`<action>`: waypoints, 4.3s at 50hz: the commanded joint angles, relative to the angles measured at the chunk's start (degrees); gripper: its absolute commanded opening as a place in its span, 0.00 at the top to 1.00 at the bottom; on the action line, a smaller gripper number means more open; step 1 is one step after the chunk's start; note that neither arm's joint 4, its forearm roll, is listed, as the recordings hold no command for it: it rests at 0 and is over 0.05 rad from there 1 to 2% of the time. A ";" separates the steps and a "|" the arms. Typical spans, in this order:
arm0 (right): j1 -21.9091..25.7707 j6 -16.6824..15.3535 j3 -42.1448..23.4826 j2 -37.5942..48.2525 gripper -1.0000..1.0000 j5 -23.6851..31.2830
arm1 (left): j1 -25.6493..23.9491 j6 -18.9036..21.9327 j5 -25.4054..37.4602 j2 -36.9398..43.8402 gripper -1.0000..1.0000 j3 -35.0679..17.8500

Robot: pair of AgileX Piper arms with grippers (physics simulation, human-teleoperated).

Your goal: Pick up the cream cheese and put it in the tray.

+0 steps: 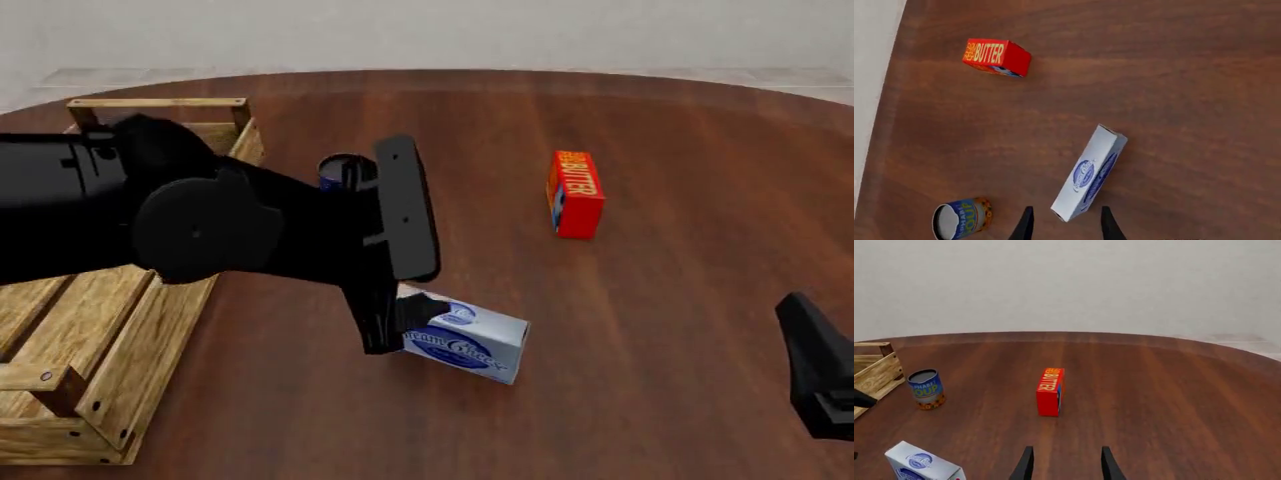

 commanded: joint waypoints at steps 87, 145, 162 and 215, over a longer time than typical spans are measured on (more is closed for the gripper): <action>0.77 0.31 0.20 1.29 0.00 -1.09 | 3.33 -0.13 -9.35 15.47 0.00 2.59; 1.31 0.96 0.16 1.44 0.00 -0.63 | 6.76 2.22 -11.34 21.20 0.00 0.61; 1.32 1.15 0.16 1.78 0.00 -0.88 | 6.76 2.09 -11.02 23.06 0.00 1.56; 1.61 0.60 0.20 2.84 0.00 -1.67 | 7.04 -6.33 -9.88 13.29 1.00 4.33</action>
